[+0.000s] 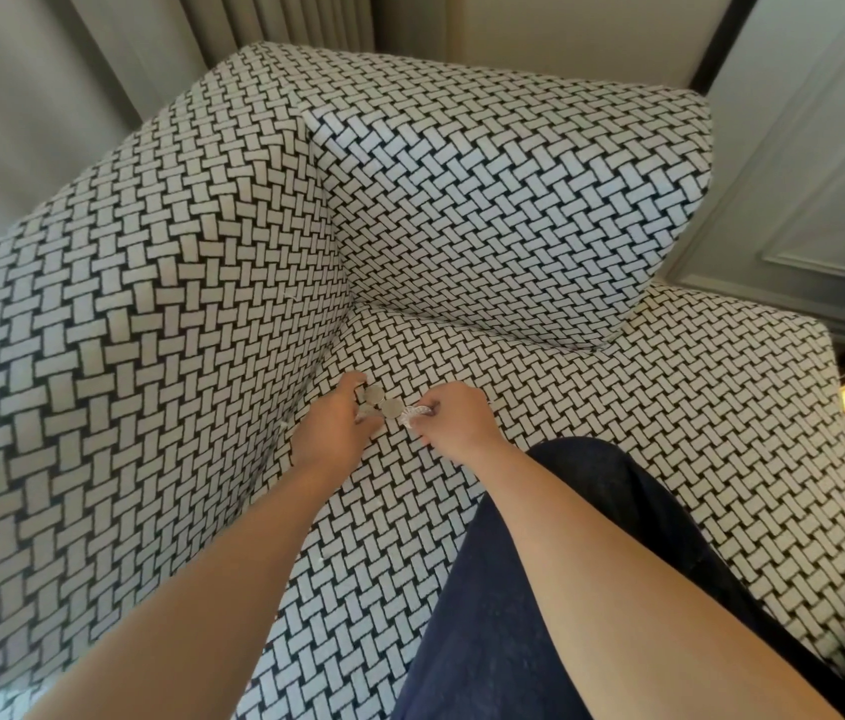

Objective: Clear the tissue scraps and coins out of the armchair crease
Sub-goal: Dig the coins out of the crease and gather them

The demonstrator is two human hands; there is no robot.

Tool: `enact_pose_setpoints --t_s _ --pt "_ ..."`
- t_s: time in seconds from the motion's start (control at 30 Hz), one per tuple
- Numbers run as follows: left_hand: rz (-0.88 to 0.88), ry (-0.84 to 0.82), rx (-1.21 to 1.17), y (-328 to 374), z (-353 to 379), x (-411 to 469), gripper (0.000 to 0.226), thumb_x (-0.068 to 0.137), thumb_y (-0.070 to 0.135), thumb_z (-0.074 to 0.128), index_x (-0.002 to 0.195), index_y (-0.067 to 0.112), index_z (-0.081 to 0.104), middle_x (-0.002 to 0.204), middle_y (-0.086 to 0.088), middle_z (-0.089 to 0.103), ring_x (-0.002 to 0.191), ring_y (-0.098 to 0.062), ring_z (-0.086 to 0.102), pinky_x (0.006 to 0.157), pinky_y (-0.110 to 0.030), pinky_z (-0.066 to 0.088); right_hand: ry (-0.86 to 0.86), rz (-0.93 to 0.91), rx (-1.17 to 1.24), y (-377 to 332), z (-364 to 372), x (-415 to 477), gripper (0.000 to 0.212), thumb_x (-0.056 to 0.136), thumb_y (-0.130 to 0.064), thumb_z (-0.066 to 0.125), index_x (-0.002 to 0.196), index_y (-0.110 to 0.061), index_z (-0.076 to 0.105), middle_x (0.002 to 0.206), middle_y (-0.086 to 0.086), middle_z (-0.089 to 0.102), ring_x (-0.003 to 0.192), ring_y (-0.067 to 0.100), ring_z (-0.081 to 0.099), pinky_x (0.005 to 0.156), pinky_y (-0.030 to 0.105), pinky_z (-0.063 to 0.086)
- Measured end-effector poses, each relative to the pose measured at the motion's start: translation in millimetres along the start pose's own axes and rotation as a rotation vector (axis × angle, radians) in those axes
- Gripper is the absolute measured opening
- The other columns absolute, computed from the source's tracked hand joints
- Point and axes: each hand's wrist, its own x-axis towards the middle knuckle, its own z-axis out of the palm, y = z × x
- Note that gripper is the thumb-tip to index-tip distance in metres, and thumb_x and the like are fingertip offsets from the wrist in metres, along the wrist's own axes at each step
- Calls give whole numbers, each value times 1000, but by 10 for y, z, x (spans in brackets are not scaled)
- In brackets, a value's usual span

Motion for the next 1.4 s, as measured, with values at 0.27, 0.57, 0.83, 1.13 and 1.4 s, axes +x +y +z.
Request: enact_pose_setpoints --t_s 0.27,0.57,0.83,1.13,1.4 --pt "20 -149 35 61 -96 165 22 86 22 65 105 19 56 90 1 60 78 -17 57 70 -33 48 13 7 -76 39 60 61 11 86 -17 64 89 -8 71 86 7 69 78 24 65 72 39 55" --pt "66 97 -178 -67 115 -16 6 86 18 66 85 16 60 76 4 62 67 -11 58 60 -23 48 67 -142 -179 26 137 113 10 90 -21 61 89 -14 68 81 3 65 69 16 56 64 29 52" --pt "-25 207 -452 -105 196 -104 7 81 11 72 87 12 69 71 6 63 58 -2 52 58 -5 44 75 -265 -230 -2 193 125 22 89 -17 63 110 -14 60 100 7 63 90 21 60 78 36 53" --pt "-32 163 -444 -80 146 -96 4 81 12 72 83 13 68 66 4 61 55 -7 47 54 -9 42 36 -264 -256 -11 226 200 44 92 -21 58 134 -23 47 119 9 54 100 25 60 82 36 52" --pt "-148 88 -451 11 1 -93 13 81 11 72 93 15 74 63 9 60 48 0 43 45 -4 35 39 -271 -208 -13 202 188 17 90 -18 61 106 -14 59 105 0 57 90 17 58 80 30 52"
